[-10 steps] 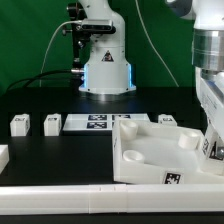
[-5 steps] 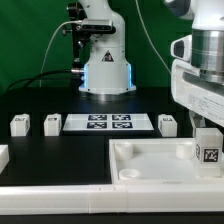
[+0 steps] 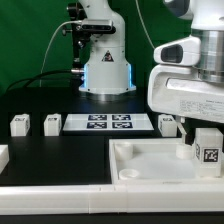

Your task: Assemble one leg

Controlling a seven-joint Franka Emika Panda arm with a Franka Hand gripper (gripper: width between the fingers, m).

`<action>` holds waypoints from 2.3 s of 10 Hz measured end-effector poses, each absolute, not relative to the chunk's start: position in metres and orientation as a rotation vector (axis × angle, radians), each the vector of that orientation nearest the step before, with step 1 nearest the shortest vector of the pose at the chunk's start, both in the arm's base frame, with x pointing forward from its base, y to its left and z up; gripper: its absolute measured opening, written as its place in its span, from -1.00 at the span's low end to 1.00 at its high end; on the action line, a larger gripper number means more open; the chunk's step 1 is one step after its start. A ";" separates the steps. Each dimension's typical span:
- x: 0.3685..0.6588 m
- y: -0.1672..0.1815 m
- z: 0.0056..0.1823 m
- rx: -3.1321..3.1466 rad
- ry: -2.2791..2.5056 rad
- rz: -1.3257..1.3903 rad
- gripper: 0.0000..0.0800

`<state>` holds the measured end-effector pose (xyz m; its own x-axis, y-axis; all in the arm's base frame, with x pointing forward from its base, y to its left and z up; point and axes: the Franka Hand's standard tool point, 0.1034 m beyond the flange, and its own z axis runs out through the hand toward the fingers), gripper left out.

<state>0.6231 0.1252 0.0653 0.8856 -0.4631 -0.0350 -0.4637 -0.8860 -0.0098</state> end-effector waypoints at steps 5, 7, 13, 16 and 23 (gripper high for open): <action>0.625 0.117 0.066 -3.127 -0.024 0.038 0.62; 0.626 0.113 0.066 -3.118 -0.370 0.036 0.62; 0.626 0.113 0.066 -3.118 -0.367 0.036 -0.27; 0.626 0.113 0.066 -3.128 -0.277 0.036 -0.27; 0.626 0.103 0.066 -3.075 0.766 0.033 -0.26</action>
Offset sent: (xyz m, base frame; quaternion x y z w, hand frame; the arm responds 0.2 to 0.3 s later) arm 0.0037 -0.0036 0.0028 0.0046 -0.0115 -0.3160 0.9487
